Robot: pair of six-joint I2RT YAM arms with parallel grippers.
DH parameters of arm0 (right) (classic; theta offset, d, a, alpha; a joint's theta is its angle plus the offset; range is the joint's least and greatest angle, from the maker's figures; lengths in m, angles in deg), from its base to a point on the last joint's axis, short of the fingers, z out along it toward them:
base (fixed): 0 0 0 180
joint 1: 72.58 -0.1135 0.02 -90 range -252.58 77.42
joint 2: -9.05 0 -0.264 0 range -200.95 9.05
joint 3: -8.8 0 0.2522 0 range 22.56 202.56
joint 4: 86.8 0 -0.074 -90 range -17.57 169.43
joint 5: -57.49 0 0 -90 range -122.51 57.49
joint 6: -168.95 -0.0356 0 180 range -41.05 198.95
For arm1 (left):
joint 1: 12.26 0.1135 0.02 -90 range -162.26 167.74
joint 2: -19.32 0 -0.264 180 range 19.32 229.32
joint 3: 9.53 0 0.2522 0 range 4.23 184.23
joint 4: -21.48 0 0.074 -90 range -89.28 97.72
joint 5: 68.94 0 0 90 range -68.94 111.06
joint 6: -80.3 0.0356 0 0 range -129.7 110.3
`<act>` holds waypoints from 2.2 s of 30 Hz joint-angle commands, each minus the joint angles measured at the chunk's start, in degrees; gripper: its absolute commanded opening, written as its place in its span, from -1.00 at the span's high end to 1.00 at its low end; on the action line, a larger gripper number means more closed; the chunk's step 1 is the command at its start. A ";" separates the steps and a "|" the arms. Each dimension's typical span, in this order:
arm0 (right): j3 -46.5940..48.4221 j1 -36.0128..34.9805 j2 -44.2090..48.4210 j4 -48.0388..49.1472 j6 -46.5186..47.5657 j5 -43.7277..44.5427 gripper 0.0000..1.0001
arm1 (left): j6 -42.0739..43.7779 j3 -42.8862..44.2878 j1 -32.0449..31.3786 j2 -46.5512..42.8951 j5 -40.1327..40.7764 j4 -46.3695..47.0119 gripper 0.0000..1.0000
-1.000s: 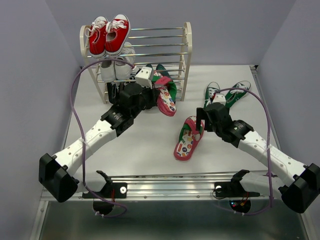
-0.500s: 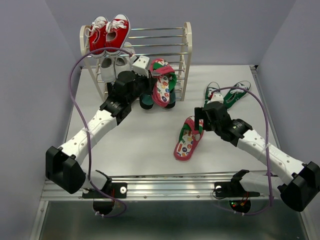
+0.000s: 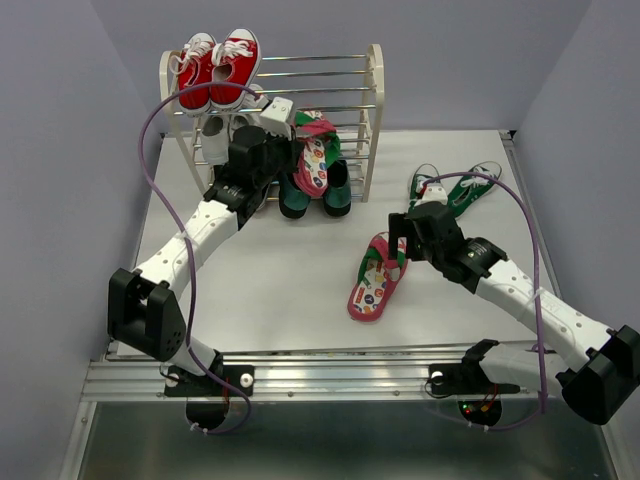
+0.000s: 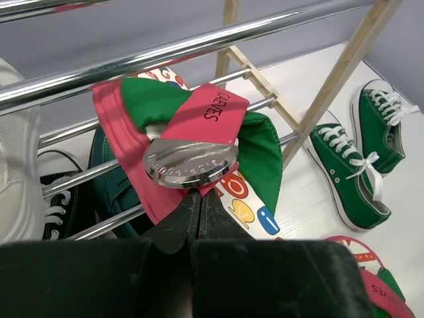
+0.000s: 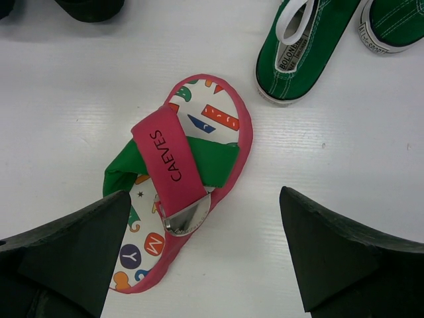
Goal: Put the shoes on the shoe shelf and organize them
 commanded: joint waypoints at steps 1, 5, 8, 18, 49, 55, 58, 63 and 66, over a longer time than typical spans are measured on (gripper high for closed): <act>2.33 0.30 1.57 2.48 1.04 0.11 -1.00 | 0.79 4.73 1.78 -1.19 -0.49 10.68 1.00; 2.33 0.30 1.39 2.57 1.30 -0.16 -1.00 | 3.67 4.64 2.49 -0.31 -0.22 11.65 1.00; 2.25 0.30 1.30 2.48 1.56 -0.51 -1.00 | 3.87 4.29 3.63 0.57 -2.15 12.70 1.00; 2.51 0.30 1.30 2.57 2.27 -0.42 -1.00 | 4.48 1.83 5.13 2.76 -0.31 17.36 1.00; 4.88 0.30 -0.54 6.16 3.06 -1.91 -1.00 | 2.99 2.54 5.92 1.89 -0.04 7.43 -0.98; 10.50 0.30 -4.83 11.87 5.51 -0.70 -1.00 | 2.29 0.51 2.59 -3.11 2.85 3.13 -0.98; 15.24 0.30 -8.53 15.56 8.15 0.54 -1.00 | -1.22 -1.94 0.65 -6.71 4.52 1.37 -0.98; 23.41 1.70 -15.21 20.41 13.95 1.69 -1.00 | -6.93 -9.32 -0.58 -14.80 5.31 -0.74 -0.98; 28.43 3.46 -19.95 22.52 16.85 -0.68 -0.99 | -11.42 -17.21 -0.85 -18.58 5.49 -0.57 -0.98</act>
